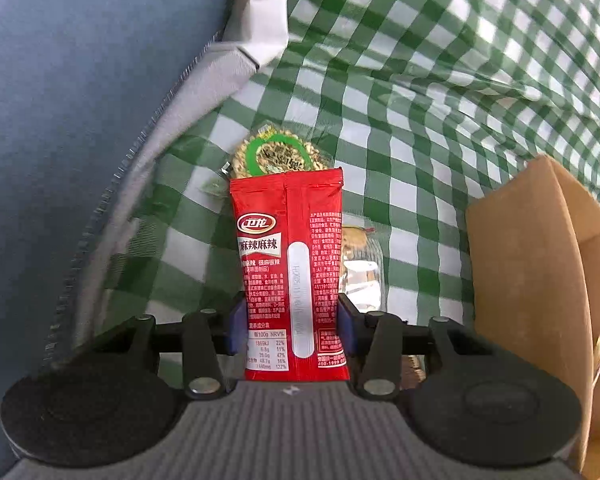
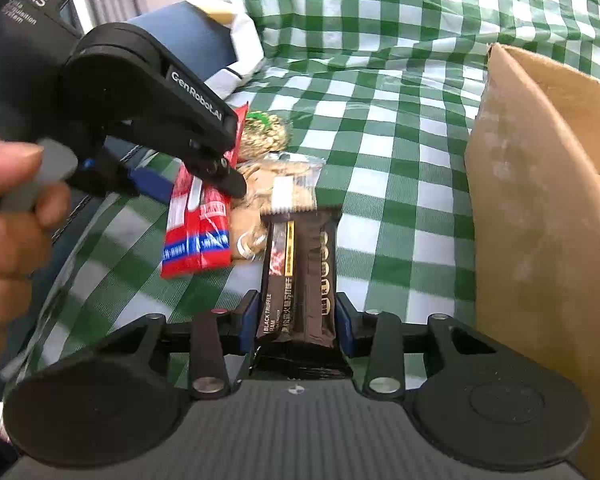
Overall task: Organize snacks
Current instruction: 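Grasp the red spicy-strip packet with the left tool while the right tool grasps the dark chocolate bar, then lift both held snacks and carry them over the box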
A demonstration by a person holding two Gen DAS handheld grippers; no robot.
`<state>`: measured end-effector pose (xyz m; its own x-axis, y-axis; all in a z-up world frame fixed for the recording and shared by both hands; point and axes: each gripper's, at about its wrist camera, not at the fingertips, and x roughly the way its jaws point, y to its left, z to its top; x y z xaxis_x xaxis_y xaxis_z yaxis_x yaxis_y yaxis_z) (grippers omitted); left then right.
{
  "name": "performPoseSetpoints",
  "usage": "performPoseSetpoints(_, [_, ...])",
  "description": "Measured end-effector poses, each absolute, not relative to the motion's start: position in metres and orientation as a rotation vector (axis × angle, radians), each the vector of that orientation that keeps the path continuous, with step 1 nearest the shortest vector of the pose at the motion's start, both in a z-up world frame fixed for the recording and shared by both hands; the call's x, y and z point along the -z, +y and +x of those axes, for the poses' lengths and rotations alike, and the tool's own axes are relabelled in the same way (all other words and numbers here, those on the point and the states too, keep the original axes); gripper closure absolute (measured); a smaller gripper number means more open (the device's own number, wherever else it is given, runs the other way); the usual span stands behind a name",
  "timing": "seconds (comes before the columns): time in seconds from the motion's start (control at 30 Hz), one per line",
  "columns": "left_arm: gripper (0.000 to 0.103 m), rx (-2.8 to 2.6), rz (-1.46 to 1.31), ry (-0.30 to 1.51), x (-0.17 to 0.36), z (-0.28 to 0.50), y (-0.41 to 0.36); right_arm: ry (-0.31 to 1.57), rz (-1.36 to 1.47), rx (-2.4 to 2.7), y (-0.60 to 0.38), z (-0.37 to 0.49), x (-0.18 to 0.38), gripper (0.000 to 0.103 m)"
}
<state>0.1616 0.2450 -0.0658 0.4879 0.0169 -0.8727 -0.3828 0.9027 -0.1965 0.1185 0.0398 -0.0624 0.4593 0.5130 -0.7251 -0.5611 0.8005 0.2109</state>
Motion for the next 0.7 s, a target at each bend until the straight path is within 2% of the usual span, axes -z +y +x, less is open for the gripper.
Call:
performPoseSetpoints(0.23, [0.053,-0.213,-0.315,0.972,0.023,0.125,0.225,0.904,-0.053,-0.699,0.014,0.093,0.040,0.062])
performPoseSetpoints(0.53, [0.053,-0.213,-0.248,1.019,0.036,0.101,0.218,1.041,-0.137,-0.719,0.005,0.046,0.064,0.062])
performPoseSetpoints(0.7, [0.053,-0.204,-0.274,1.026,0.038,0.103,0.221,1.028,-0.177,-0.704,0.011,0.043,0.074,0.051])
